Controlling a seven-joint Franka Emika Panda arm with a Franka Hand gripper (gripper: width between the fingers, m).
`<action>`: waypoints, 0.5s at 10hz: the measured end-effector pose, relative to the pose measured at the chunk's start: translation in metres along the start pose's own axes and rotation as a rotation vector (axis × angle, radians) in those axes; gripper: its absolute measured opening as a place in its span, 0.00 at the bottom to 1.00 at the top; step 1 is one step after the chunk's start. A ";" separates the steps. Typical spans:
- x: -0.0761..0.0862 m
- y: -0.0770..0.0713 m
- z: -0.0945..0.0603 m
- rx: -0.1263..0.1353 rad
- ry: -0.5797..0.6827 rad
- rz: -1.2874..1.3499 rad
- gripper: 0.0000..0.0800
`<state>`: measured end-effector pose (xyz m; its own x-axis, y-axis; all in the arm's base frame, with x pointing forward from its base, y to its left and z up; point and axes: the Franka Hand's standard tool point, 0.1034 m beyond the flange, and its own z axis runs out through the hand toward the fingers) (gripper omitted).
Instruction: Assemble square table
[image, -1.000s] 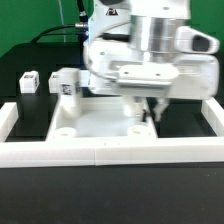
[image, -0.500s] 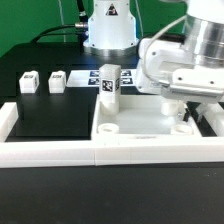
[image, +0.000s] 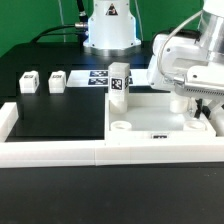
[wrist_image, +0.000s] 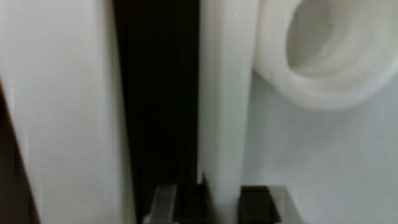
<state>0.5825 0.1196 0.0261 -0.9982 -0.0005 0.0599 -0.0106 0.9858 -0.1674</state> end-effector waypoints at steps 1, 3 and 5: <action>0.000 -0.003 0.002 -0.002 -0.001 0.003 0.08; 0.002 -0.004 0.005 -0.007 -0.001 0.004 0.20; 0.003 -0.010 0.008 0.001 0.006 0.011 0.42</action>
Offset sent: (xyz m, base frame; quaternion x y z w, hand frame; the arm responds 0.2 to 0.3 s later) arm 0.0000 0.0000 0.0000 0.0000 0.0000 0.0000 1.0000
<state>0.5793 0.1088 0.0203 -0.9979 0.0111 0.0641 0.0001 0.9856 -0.1693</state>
